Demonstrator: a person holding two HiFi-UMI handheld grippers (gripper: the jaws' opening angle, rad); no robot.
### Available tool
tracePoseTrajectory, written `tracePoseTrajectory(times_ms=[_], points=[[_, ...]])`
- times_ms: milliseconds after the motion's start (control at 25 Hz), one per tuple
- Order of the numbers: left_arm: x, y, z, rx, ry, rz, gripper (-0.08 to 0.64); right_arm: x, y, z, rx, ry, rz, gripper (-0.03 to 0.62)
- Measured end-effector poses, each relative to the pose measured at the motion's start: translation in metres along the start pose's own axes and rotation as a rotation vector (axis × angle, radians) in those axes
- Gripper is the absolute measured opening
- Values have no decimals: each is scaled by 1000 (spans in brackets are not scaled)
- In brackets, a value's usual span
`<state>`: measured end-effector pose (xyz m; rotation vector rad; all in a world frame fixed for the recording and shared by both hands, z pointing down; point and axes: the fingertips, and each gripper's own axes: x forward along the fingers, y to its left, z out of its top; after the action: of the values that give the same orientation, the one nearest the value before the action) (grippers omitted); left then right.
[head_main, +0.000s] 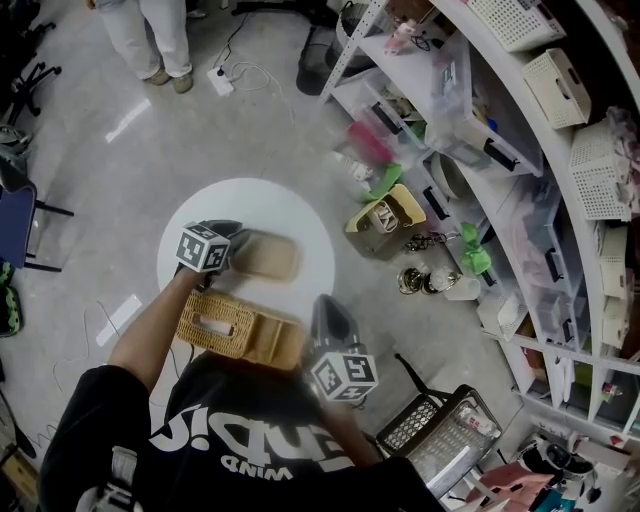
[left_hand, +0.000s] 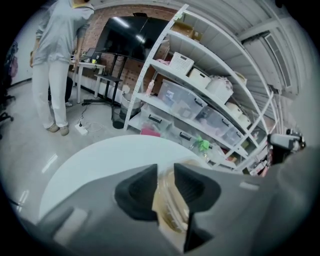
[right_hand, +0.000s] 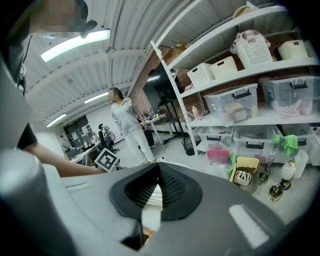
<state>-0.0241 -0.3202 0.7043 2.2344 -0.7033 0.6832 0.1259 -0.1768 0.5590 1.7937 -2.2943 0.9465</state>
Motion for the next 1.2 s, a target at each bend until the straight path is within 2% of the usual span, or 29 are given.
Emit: tracePoseTrajectory(times_ms=[240, 400, 800, 1200], points=[[-11, -10, 5, -19, -26, -19, 85, -10, 3, -1, 0, -10, 4, -2], [-20, -21, 9, 7, -31, -31, 72, -18, 6, 0, -2, -21, 10, -2], [-44, -56, 22, 0, -75, -92, 48, -40, 16, -3, -10, -53, 26, -2], [-84, -83, 40, 52, -214, -14, 46, -65, 28, -3, -37, -91, 50, -2]])
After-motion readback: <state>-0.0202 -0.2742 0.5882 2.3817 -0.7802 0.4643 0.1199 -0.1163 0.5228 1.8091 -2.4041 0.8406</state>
